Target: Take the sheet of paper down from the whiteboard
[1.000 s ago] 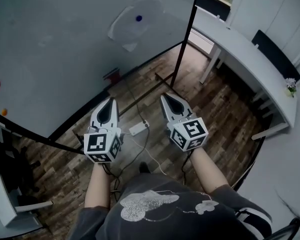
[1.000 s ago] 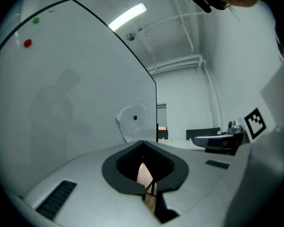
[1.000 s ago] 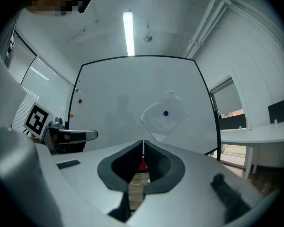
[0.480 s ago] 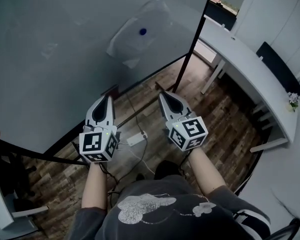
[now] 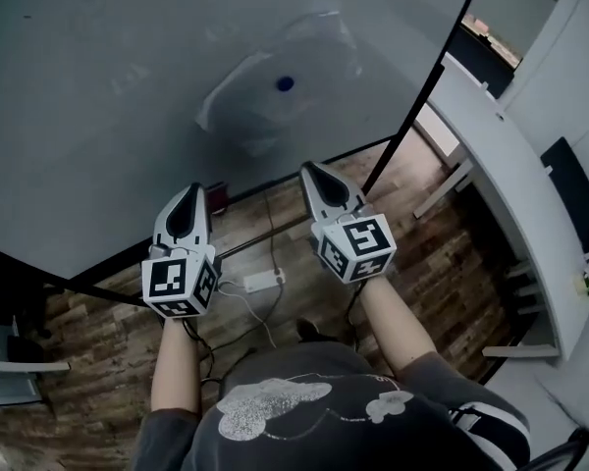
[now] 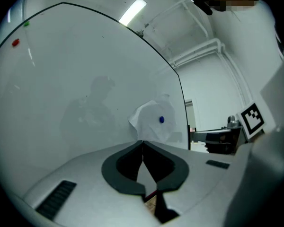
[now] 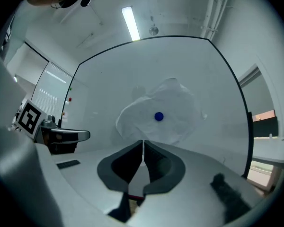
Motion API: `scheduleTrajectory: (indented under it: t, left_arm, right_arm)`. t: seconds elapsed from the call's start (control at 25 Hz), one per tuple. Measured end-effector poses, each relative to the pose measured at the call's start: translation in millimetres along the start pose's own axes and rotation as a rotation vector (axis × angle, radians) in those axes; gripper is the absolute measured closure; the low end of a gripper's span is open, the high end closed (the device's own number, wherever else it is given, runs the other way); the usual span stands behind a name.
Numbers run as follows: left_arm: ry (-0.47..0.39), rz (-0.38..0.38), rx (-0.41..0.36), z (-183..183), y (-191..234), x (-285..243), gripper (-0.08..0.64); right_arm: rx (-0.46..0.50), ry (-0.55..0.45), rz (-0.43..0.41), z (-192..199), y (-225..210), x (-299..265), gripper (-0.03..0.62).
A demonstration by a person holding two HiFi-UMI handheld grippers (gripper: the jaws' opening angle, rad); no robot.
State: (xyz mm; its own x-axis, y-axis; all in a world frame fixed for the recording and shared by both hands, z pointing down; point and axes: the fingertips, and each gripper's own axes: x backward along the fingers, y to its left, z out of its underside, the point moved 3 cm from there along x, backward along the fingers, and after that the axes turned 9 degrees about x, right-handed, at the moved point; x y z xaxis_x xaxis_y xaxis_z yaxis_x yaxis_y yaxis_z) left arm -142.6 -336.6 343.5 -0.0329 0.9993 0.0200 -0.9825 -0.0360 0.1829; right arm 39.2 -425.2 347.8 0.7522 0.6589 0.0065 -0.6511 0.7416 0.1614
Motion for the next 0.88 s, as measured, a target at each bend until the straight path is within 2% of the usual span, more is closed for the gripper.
scheduleTrajectory:
  t: [0.28, 0.36, 0.4, 0.8, 0.88]
  left_arm:
    - [-0.026, -0.107, -0.008, -5, -1, -24, 0.548]
    - [-0.033, -0.13, -0.012, -7, 0, -29, 0.548]
    - [-0.038, -0.141, -0.015, -8, 1, -31, 0.548]
    - [-0.032, -0.184, -0.02, -6, 2, -56, 0.548]
    - [-0.026, -0.184, -0.02, -4, 1, -60, 0.548]
  right_arm:
    - [0.061, -0.057, -0.016, -19, -36, -54, 0.561]
    - [0.062, -0.069, -0.027, -26, -41, -70, 0.473]
    - [0.069, -0.07, -0.028, -30, -44, -78, 0.462]
    - [0.152, -0.084, -0.005, -49, -54, -125, 0.456]
    - [0.159, -0.086, 0.022, -52, -57, -127, 0.456]
